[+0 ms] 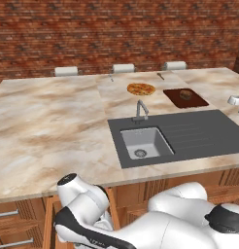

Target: Take the pizza cutter from the drawer on the left and place it on the dining counter for cutting.

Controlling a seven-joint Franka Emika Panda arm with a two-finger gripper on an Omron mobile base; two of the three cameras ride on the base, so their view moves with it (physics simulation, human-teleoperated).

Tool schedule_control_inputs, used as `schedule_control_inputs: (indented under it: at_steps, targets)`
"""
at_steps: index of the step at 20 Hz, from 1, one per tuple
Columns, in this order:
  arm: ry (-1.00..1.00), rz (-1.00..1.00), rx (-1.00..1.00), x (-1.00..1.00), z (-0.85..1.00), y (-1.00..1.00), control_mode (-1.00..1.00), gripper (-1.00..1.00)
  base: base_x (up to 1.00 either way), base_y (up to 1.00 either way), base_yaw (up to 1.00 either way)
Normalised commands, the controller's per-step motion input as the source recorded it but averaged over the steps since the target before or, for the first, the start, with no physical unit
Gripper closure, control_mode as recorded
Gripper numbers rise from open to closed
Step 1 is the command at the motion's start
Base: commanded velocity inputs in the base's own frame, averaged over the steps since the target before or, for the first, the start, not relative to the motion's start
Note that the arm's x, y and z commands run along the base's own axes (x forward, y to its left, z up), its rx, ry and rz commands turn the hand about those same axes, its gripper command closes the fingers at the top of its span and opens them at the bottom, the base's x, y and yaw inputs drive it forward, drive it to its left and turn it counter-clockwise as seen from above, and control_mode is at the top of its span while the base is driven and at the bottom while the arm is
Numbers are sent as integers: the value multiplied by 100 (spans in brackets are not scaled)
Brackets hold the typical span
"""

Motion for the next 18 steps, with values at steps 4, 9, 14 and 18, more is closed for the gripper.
schedule_control_inputs:
  at_steps: [4,9,14,18]
  targets:
    - [-9,12,1,0,-20,0,-100,-100,0,0,0]
    - [-2,14,5,0,-18,0,-100,-100,0,0,0]
    - [0,13,6,0,-10,0,-100,-100,0,0,0]
    - [0,12,8,0,0,0,-100,-100,0,0,0]
